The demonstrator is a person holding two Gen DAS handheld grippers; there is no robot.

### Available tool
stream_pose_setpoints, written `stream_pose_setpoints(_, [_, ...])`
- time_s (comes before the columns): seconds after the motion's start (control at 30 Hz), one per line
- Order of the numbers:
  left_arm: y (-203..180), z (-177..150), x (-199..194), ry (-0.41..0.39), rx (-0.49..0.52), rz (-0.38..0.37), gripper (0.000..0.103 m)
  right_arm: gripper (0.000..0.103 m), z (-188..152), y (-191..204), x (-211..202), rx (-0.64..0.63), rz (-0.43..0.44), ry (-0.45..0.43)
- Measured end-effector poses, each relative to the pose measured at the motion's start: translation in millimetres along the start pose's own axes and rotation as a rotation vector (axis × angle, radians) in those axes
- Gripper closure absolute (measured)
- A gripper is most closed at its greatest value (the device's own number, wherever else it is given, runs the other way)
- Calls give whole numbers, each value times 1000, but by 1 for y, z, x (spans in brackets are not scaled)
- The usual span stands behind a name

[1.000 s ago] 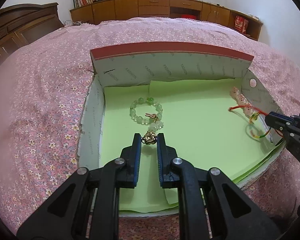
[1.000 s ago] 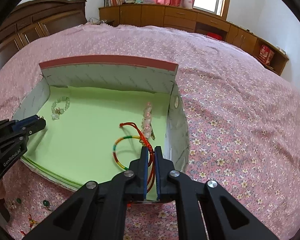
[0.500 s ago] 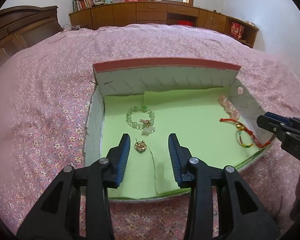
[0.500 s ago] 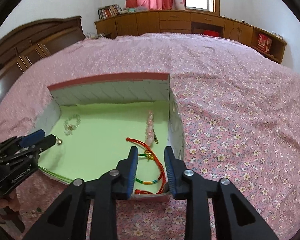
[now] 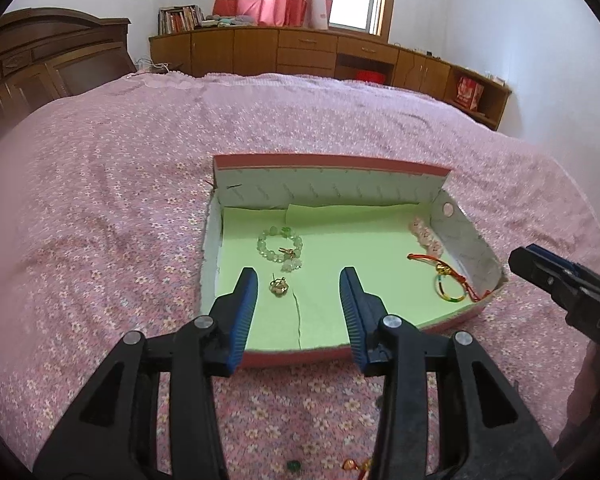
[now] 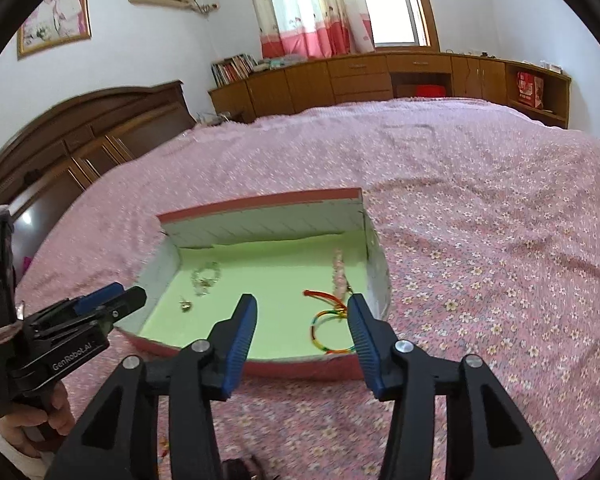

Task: Organize jewelry
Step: 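Withdraw both open tools from the shoebox toward the remaining jewelry, then move the right tool onto the black feather hair clip while the left tool approaches the gold pendant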

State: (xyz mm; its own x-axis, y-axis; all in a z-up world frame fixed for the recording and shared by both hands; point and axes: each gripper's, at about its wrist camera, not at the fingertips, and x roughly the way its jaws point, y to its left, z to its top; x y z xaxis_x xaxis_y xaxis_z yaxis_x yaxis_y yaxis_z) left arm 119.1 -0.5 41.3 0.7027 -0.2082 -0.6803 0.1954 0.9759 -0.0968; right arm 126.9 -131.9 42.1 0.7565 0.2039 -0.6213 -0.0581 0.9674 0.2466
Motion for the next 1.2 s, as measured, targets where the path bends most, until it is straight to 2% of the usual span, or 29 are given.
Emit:
stream_pose_setpoints(0.53, [4, -17, -50, -38, -9, -6, 67, 42, -23, 12, -47, 8, 37, -61])
stream_pose_setpoints(1.2, [18, -70, -55, 98, -15, 2, 66, 41, -78, 23, -47, -30, 27, 110])
